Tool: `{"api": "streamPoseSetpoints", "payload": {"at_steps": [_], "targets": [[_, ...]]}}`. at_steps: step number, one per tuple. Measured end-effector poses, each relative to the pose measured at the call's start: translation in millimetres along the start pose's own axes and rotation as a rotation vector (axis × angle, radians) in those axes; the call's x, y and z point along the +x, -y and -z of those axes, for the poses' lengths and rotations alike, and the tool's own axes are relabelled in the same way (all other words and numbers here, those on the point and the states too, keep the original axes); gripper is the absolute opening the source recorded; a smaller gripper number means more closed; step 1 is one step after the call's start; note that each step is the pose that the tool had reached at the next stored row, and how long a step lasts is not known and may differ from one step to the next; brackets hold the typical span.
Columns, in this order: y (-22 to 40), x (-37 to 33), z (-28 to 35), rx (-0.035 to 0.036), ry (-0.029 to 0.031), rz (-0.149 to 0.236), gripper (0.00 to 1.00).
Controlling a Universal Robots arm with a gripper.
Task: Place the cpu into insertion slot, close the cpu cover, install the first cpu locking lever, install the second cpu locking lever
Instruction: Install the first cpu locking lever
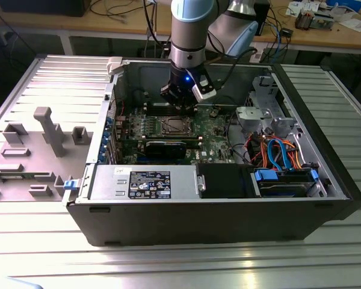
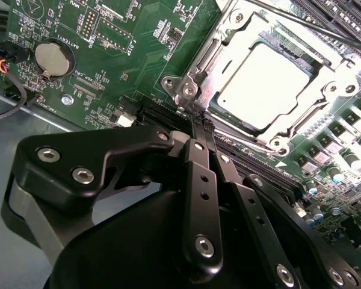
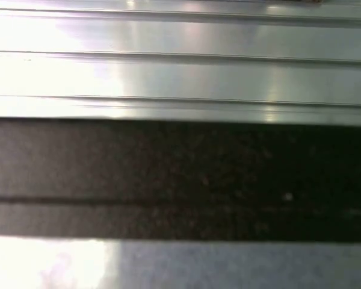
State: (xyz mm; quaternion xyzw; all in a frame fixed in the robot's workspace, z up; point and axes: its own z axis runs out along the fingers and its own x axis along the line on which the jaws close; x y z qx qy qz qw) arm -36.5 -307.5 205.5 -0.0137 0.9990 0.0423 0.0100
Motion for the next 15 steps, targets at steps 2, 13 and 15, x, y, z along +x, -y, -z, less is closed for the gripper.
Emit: {"api": "streamPoseSetpoints", "payload": {"at_steps": [2, 13, 15], "targets": [[0.0, 0.0, 0.0, 0.0012, -0.0001, 0.000, 0.11], [0.2, 0.0, -1.7, 0.0015, 0.0001, 0.000, 0.11], [-0.1, 0.0, 0.2, 0.0012, 0.0001, 0.000, 0.11]]}}
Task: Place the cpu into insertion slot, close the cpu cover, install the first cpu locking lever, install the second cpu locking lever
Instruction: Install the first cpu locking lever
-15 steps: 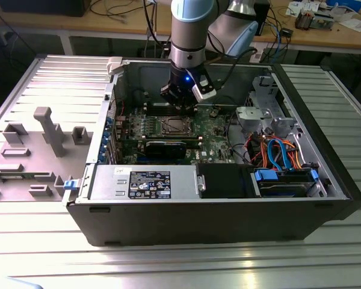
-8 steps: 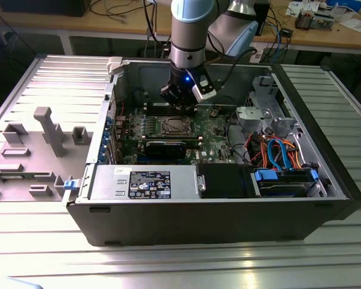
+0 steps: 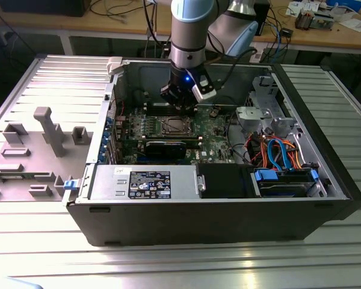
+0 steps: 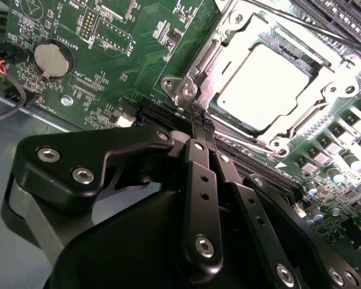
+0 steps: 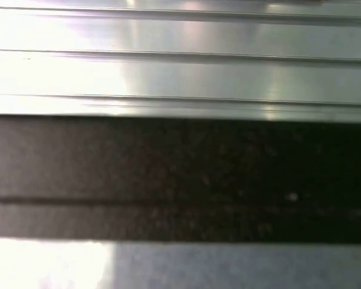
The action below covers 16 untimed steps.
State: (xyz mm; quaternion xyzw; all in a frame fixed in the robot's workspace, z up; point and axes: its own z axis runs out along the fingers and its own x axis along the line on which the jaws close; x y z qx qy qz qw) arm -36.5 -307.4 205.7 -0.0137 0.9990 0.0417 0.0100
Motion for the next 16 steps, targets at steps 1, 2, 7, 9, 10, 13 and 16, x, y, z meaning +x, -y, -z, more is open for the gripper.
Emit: {"api": "streamPoseSetpoints", "payload": {"at_steps": [1, 2, 7, 9, 10, 13, 16], "targets": [[0.0, 0.0, 0.0, -0.0002, 0.0001, 0.000, 0.11], [0.0, 0.0, 0.1, -0.0001, 0.0001, 0.000, 0.11], [0.1, 0.0, 0.0, 0.0016, -0.0003, 0.000, 0.11], [0.1, 0.0, -0.4, 0.0022, -0.0001, 0.000, 0.11], [0.1, 0.0, -0.6, 0.0024, -0.0001, 0.000, 0.11], [0.2, 0.0, -1.4, 0.0049, -0.0006, 0.000, 0.11], [0.3, -0.1, -1.9, 0.0067, -0.0005, 0.000, 0.11]]}}
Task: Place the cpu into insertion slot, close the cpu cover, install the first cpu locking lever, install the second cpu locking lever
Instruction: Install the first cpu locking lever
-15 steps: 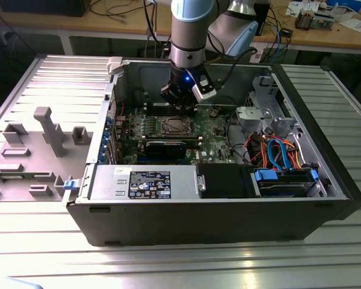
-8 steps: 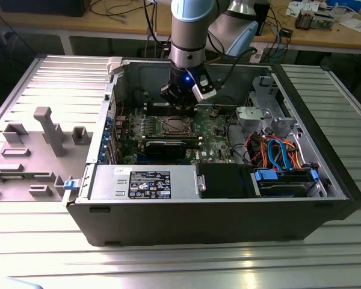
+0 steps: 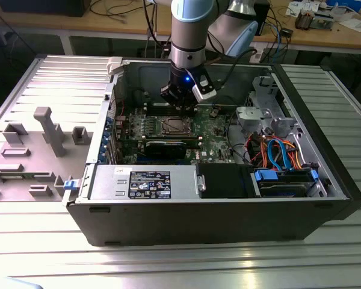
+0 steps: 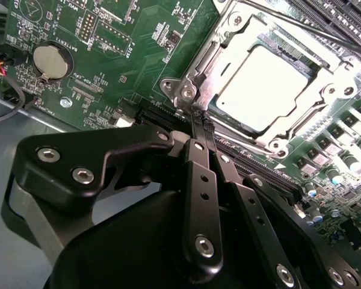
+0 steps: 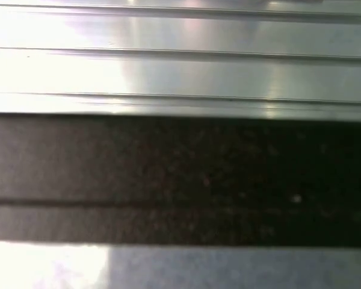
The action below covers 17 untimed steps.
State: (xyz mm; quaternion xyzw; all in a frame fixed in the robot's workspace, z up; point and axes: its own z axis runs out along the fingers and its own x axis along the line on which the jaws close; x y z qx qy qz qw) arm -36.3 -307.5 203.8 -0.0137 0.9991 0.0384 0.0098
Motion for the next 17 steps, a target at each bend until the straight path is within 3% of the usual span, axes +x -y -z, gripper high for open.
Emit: {"api": "streamPoseSetpoints", "payload": {"at_steps": [14, 17], "targets": [[-0.2, -0.1, 2.3, 0.0007, 0.0001, 0.000, 0.11], [-0.2, 0.0, 2.3, 0.0070, -0.0002, 0.000, 0.11]]}}
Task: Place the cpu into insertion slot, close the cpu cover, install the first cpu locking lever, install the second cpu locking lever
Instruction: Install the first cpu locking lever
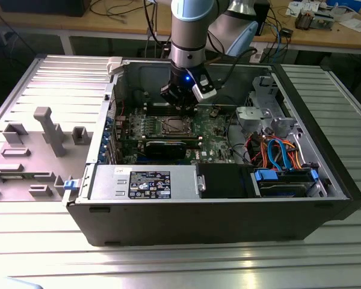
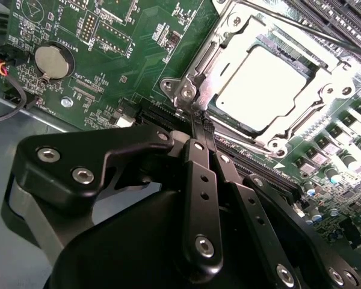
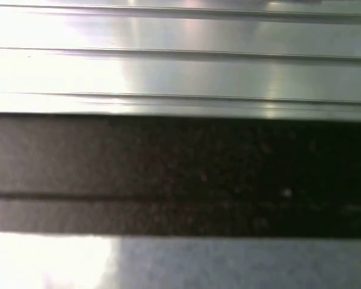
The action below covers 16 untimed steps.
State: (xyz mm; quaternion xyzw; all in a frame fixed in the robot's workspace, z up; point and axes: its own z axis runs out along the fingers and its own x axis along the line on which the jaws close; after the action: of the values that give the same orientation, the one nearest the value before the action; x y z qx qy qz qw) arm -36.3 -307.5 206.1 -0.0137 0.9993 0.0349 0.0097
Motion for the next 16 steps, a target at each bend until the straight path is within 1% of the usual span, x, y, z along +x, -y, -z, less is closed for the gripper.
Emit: {"api": "streamPoseSetpoints", "payload": {"at_steps": [3, 6, 10, 14, 15, 16], "targets": [[0.1, 0.0, -0.1, 0.0160, -0.0006, 0.000, 0.11], [0.1, 0.0, -0.4, 0.0300, -0.0010, 0.001, 0.11], [-0.1, -0.1, -1.1, 0.0443, -0.0014, 0.001, 0.11], [-1.6, -0.6, -3.2, 0.0615, -0.0024, 0.001, 0.11], [-2.0, -0.7, -3.9, 0.0643, -0.0026, 0.001, 0.11], [-2.4, -0.9, -4.3, 0.0647, -0.0026, 0.001, 0.11]]}}
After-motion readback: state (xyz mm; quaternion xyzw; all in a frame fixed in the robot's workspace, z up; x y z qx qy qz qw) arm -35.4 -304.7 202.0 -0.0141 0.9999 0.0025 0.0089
